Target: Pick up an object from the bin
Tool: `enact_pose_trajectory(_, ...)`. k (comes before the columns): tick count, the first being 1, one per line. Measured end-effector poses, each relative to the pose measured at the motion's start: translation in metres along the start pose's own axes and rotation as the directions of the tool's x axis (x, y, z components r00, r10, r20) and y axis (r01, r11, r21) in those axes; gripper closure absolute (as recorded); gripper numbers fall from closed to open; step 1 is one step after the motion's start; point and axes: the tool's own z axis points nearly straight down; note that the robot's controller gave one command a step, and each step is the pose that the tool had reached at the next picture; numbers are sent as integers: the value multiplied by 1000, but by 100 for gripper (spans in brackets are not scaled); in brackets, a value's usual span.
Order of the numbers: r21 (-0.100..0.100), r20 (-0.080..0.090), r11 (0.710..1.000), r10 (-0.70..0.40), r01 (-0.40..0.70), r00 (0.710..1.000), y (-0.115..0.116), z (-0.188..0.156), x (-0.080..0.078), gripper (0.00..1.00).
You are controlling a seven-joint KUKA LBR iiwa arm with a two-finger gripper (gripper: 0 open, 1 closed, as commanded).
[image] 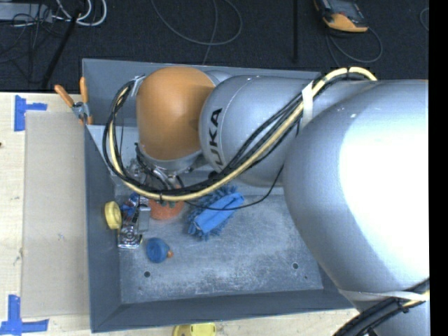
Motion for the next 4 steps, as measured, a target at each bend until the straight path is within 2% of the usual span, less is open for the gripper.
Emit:
enact_pose_trajectory(1,-1,7,1000,3,-3,1000,-1,-5,-2,0)
enact_pose_trajectory(2,-1,5,1000,27,-27,1000,-25,32,26,0)
enact_pose_trajectory(3,-3,10,1000,-18,18,1000,-29,51,9,0)
enact_pose_trajectory(4,4,21,994,-109,109,994,-26,54,8,0)
